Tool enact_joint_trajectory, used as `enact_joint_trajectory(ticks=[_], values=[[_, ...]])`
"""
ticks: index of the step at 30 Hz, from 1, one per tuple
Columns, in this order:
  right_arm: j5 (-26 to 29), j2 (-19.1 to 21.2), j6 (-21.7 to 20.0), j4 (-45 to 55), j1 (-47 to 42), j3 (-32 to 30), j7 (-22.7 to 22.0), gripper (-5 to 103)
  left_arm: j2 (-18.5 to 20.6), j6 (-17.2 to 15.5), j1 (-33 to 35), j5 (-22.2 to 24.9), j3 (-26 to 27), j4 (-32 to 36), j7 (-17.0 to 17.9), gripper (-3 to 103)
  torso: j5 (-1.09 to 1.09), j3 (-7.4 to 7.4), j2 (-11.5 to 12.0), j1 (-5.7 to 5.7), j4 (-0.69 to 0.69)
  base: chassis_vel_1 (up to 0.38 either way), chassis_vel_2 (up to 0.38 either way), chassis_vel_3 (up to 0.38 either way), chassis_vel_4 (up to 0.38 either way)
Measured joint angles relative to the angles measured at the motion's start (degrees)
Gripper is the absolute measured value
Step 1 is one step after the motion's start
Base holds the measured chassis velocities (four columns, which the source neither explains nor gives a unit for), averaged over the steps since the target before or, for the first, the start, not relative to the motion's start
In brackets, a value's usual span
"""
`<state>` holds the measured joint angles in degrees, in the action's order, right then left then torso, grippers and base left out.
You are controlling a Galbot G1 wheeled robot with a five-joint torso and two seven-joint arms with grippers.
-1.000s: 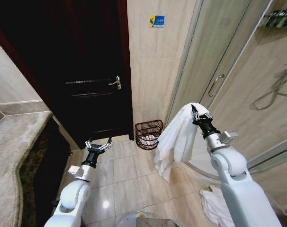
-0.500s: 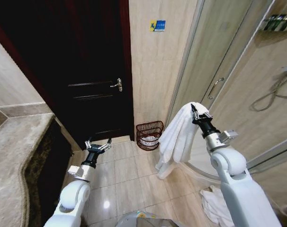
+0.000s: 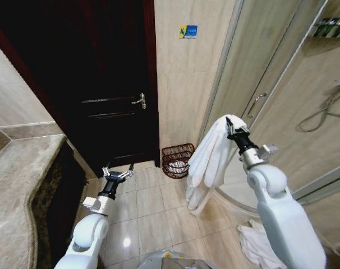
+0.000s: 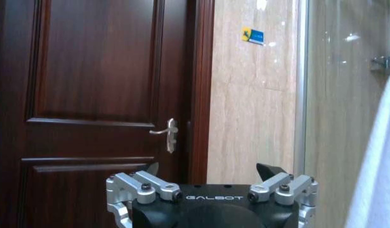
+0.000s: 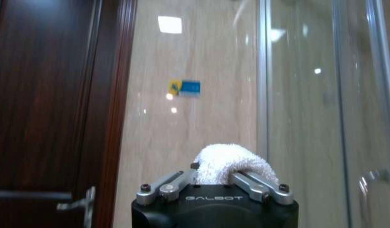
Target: Discard the used towel into the hamper.
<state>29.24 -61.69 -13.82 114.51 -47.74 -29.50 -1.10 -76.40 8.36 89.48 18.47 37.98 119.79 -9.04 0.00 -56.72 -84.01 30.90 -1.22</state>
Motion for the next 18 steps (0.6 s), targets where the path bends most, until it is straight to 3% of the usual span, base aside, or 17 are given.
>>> enact_joint_trajectory(ticks=[15,18], values=[[3.0,-0.2,-2.1,-7.4,16.5,7.2,-2.1,4,-1.3,0.3,1.3,-1.4,0.3,0.0,0.1,100,0.00,0.11,0.2,-0.11,0.00,0.000,0.000,0.000,0.000],[3.5,-0.3,-2.7,-11.5,23.3,9.4,-2.1,4,-1.5,0.3,1.2,-1.7,0.3,0.0,0.1,100,0.00,0.14,0.3,-0.13,0.00,0.000,0.000,0.000,0.000]])
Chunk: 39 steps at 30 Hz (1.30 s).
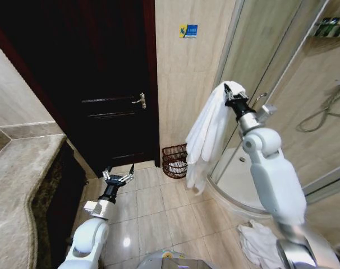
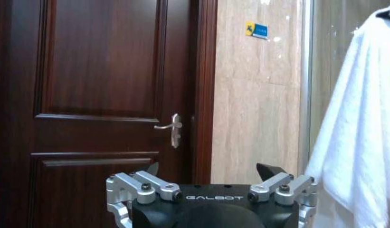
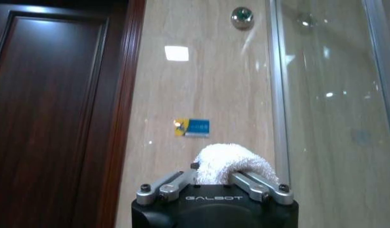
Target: Discard the used towel into the hamper.
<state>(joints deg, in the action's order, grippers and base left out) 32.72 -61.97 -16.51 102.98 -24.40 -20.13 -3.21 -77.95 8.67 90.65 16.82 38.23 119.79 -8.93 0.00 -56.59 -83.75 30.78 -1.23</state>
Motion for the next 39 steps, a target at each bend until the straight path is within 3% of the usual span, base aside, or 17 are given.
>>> enact_joint_trajectory(ticks=[13,22,32,39], values=[[2.8,0.5,-1.7,-11.7,19.3,7.7,-0.5,4,0.7,0.7,0.7,1.0,0.6,-1.1,0.1,100,-0.01,0.04,0.1,-0.03,0.00,0.000,0.000,0.000,0.000],[3.1,-4.9,-2.0,-24.6,34.4,13.0,-0.4,4,1.4,0.0,1.3,2.6,1.7,0.8,1.1,100,0.00,0.06,0.1,-0.06,0.01,0.000,0.000,0.000,0.000],[0.4,-11.6,0.1,-37.8,41.3,13.9,1.2,4,1.5,0.2,2.0,3.3,2.2,1.7,1.2,100,0.02,0.08,0.1,-0.07,0.01,0.000,0.000,0.000,0.000],[-0.5,-12.0,0.8,-39.1,40.6,14.3,1.7,4,1.5,0.7,2.3,3.8,2.3,1.7,1.2,100,-0.01,0.08,0.1,-0.08,-0.01,0.000,0.000,0.000,0.000]])
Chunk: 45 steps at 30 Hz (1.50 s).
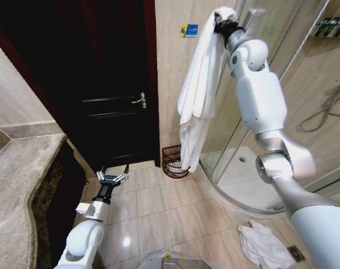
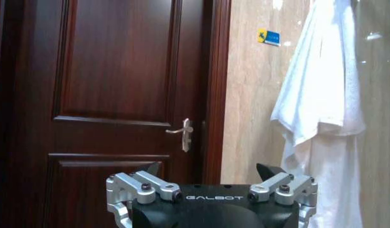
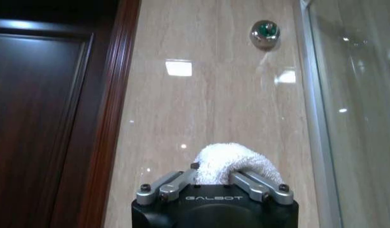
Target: Discard the used towel into the hamper.
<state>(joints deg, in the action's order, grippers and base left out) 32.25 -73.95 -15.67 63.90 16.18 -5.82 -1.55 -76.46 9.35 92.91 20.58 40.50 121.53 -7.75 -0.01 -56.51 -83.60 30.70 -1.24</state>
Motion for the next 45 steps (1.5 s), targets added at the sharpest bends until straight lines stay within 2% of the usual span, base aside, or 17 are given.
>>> enact_joint_trajectory(ticks=[19,27,33,45], values=[[-0.5,-1.1,0.8,-1.6,1.8,1.0,-0.3,4,-0.4,0.8,0.1,-0.3,-0.3,-0.5,-0.1,100,0.01,0.01,0.0,0.01,0.02,-0.018,0.014,0.017,-0.016],[0.9,-1.0,-0.2,-0.4,4.2,1.9,-1.3,4,-0.4,0.8,-0.2,-0.4,-0.4,-0.9,-0.2,100,0.01,0.02,0.0,-0.01,0.00,0.000,0.000,0.000,0.000],[0.6,-3.0,-0.2,-4.7,8.4,2.3,-1.2,4,-0.3,0.7,-0.5,-0.3,-0.2,-0.7,-0.2,100,0.01,0.02,0.0,-0.01,0.01,0.000,0.000,0.000,0.000],[0.1,-4.0,-0.2,-9.6,12.5,3.3,-0.4,4,-0.7,1.0,-0.9,-0.1,-0.4,-1.4,-0.2,100,0.01,0.02,0.0,-0.01,-0.01,-0.005,0.002,0.002,-0.002]])
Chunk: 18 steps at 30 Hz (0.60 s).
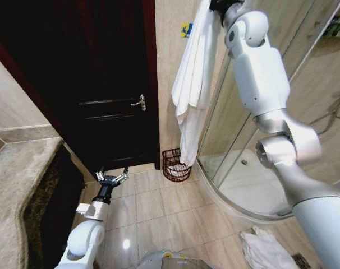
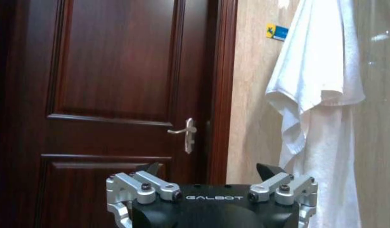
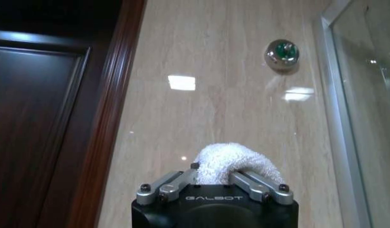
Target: Discard the used towel into the hamper.
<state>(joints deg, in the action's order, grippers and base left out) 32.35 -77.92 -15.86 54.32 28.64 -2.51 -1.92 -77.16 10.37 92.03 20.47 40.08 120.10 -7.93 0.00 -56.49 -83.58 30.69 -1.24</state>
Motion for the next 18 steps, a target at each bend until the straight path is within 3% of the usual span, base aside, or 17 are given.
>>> enact_joint_trajectory(ticks=[8,18], values=[[-0.1,-0.8,-0.4,-1.5,1.9,0.3,0.0,4,0.0,0.0,0.4,0.2,0.4,0.7,0.0,100,0.00,0.01,0.0,-0.02,0.02,0.000,0.000,0.000,0.000],[-0.4,0.2,-0.4,-0.7,-2.2,1.3,0.4,4,0.0,0.6,0.8,0.3,0.4,0.5,0.0,100,-0.02,0.00,0.0,0.00,0.01,0.000,0.000,0.000,0.000]])
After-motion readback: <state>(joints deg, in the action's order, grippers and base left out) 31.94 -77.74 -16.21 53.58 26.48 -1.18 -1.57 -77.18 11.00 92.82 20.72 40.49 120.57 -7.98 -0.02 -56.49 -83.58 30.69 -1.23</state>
